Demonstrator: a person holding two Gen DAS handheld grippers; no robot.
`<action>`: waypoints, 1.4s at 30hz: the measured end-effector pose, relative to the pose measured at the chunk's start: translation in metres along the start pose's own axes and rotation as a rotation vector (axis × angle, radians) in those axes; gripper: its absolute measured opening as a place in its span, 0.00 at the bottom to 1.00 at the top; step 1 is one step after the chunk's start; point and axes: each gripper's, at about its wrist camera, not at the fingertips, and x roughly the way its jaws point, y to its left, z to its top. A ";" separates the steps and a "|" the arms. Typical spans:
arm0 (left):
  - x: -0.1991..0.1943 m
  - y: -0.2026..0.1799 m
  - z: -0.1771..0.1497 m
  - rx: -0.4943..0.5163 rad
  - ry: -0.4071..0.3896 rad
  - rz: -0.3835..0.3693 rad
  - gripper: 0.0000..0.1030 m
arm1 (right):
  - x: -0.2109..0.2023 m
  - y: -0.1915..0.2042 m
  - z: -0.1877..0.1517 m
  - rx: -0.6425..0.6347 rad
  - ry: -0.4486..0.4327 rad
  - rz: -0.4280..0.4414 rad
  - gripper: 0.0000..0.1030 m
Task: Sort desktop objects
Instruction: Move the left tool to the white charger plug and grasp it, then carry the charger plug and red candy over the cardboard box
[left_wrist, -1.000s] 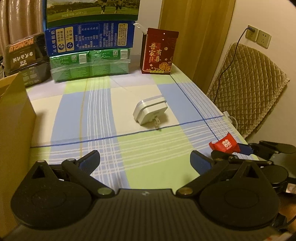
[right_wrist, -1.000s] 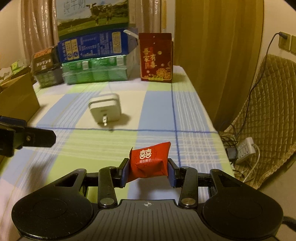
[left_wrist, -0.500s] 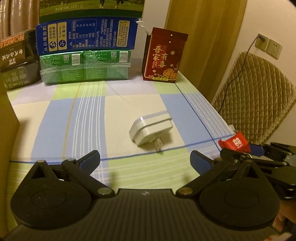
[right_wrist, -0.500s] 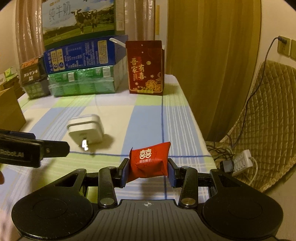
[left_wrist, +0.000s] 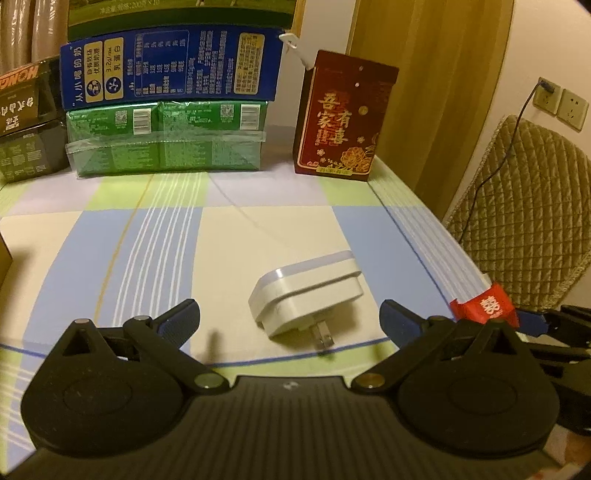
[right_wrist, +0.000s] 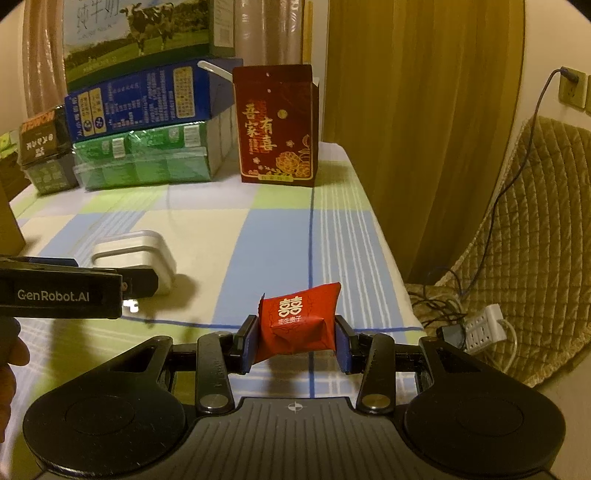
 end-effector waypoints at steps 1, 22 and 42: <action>0.003 0.000 0.000 -0.004 -0.001 0.000 0.99 | 0.003 -0.002 0.001 0.002 0.003 0.001 0.38; 0.034 -0.006 0.007 0.020 0.024 -0.010 0.68 | 0.021 -0.005 0.000 0.011 0.034 0.009 0.38; -0.088 0.035 -0.034 0.043 0.024 0.004 0.68 | -0.065 0.047 -0.008 0.023 0.010 0.124 0.38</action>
